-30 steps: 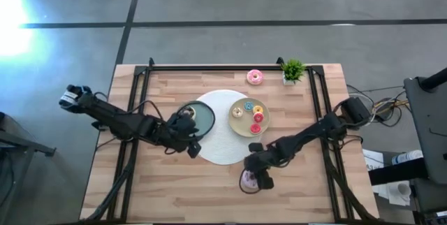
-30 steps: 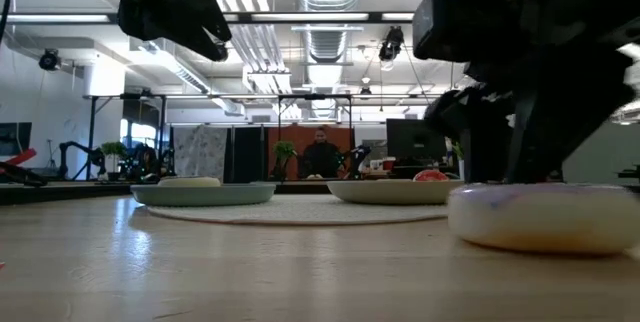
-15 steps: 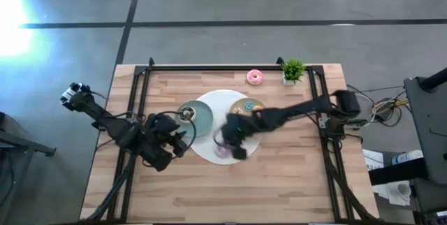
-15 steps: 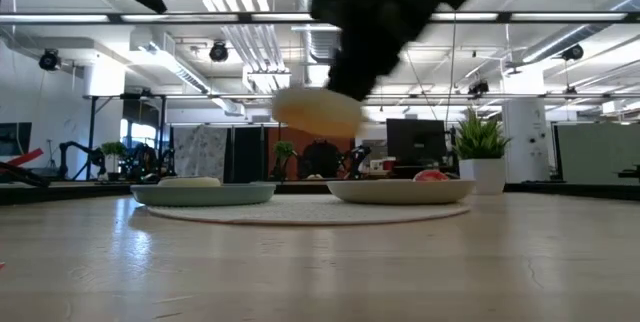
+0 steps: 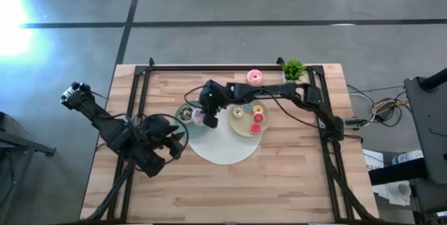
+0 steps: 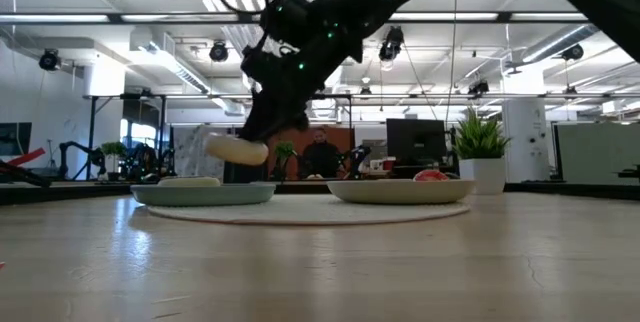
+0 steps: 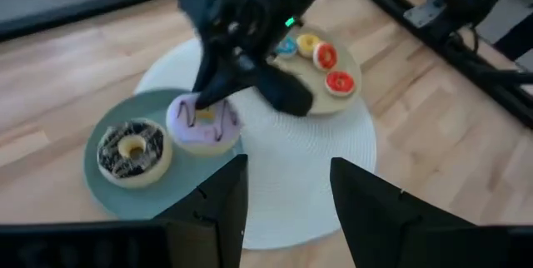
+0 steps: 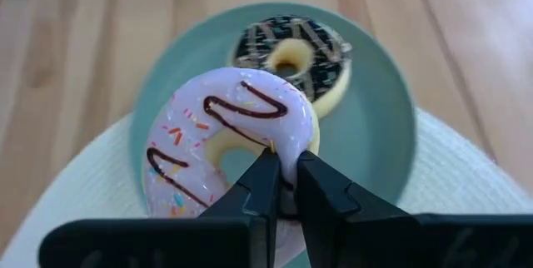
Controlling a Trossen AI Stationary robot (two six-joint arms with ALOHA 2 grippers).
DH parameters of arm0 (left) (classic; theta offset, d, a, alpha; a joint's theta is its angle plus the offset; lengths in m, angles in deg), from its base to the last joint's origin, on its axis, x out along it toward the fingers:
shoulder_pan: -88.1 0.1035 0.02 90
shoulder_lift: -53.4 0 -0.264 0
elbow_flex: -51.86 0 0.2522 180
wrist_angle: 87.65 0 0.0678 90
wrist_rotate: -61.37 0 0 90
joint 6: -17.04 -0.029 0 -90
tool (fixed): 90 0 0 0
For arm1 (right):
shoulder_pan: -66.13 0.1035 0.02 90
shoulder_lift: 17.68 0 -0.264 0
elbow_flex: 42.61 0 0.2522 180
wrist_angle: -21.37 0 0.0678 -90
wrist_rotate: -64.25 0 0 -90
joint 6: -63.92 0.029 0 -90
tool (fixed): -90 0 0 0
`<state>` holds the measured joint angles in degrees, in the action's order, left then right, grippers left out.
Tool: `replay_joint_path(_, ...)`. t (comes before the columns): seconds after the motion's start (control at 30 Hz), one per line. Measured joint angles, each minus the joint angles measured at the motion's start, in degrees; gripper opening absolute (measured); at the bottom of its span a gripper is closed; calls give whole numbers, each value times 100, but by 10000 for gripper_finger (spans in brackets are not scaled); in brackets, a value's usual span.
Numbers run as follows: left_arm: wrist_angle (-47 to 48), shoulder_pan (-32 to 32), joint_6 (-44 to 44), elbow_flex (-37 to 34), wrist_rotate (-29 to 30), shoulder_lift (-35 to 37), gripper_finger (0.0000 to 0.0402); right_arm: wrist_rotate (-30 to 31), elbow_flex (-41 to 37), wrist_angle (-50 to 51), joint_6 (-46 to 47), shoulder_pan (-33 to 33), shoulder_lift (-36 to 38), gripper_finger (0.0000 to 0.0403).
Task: Pick & Place donuts
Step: Put the big purple donut on the blue plate, then put the big pink donut on the blue plate
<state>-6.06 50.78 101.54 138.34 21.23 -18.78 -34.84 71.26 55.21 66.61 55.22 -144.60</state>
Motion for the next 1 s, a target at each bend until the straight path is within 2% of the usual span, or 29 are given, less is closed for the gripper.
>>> replay_joint_path(0.17, 390, 8, 1, 138, 341, 59, 145, -1, 331, 100, 11, -174, -412, 29)
replay_joint_path(0.4, 795, 20, 147, 112, 385, 155, 145, 256, 558, 334, -193, -259, -610, 42)
replay_joint_path(0.77, 874, 75, 178, 107, 571, 173, 145, 305, 563, 746, -549, -280, -542, 189)
replay_joint_path(1.0, 875, 96, 298, 103, 571, 173, 145, 278, 556, 912, -1221, -276, -233, 235)
